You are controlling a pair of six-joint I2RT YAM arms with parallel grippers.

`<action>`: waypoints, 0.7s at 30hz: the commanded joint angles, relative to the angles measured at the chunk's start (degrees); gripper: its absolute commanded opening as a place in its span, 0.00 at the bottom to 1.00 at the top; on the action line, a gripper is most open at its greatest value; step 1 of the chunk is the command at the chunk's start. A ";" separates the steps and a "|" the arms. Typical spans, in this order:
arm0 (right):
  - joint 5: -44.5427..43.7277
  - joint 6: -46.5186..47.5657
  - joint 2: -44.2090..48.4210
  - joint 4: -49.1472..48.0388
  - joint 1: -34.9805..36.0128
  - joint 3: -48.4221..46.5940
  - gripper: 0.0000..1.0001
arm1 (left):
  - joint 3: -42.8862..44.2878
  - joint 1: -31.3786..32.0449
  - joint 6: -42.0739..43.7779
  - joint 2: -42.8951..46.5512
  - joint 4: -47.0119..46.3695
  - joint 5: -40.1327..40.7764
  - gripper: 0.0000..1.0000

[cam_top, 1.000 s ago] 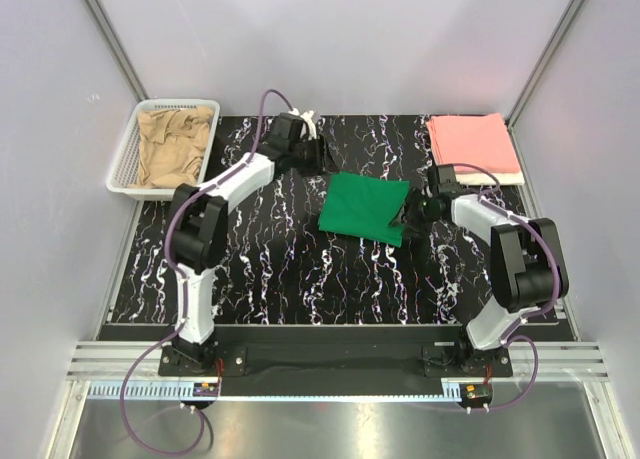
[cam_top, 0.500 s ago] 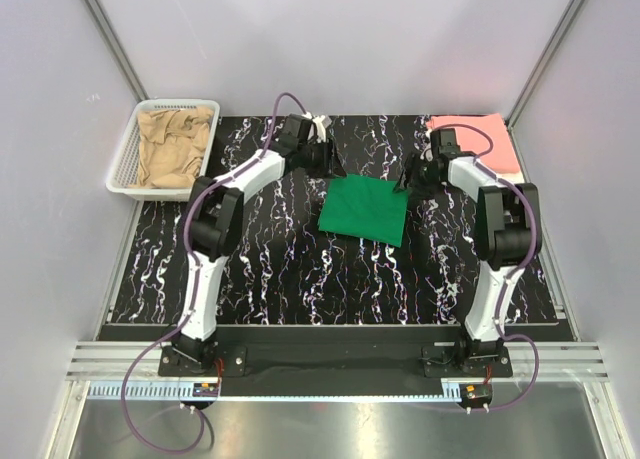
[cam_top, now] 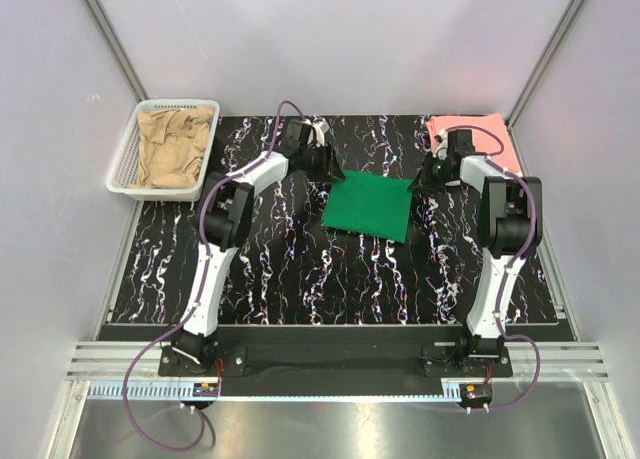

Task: Fold and stack the t-shirts
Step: Fold the tshirt

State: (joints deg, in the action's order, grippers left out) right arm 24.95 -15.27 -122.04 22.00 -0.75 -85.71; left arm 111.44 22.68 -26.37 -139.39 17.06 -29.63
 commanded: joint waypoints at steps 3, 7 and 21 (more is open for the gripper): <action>4.31 1.29 -1.53 -2.84 -2.41 -0.16 0.13 | 4.66 -1.23 -2.10 -3.16 -2.12 -2.62 0.48; 5.90 0.77 -1.62 -2.84 -2.76 0.11 0.10 | 4.67 -1.84 -3.95 -1.68 -3.87 -6.49 0.48; 10.99 0.15 2.43 -2.58 -5.13 1.52 0.63 | -24.85 -1.41 3.69 23.54 -4.93 -2.81 0.49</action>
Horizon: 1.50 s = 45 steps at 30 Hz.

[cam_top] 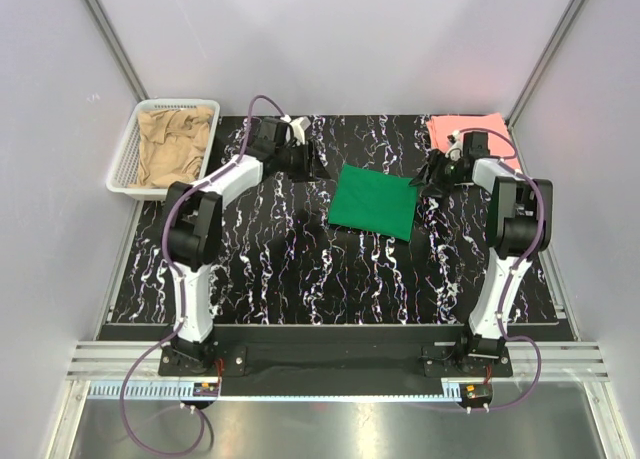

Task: Fold and stack the t-shirts
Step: Fold the tshirt, then neatly place the folded tshirt to the corner

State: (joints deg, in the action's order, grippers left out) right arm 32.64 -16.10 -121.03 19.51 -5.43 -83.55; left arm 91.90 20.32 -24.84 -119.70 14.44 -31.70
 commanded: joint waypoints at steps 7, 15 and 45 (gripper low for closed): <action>7.97 2.91 -6.32 4.22 -0.55 -8.73 0.65 | -10.86 3.06 2.43 3.42 -3.10 -0.47 0.48; 5.15 5.80 -8.16 5.89 -0.55 -12.42 0.66 | -9.90 3.94 1.99 -0.71 -2.84 -1.25 0.46; 13.24 15.57 -16.69 20.66 -2.13 -25.61 0.29 | -8.40 4.29 1.55 -4.67 -0.46 -0.82 0.28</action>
State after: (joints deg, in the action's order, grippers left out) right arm 44.66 -1.52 -137.25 38.89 -7.27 -106.52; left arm 82.91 24.29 -23.79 -123.50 13.45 -33.32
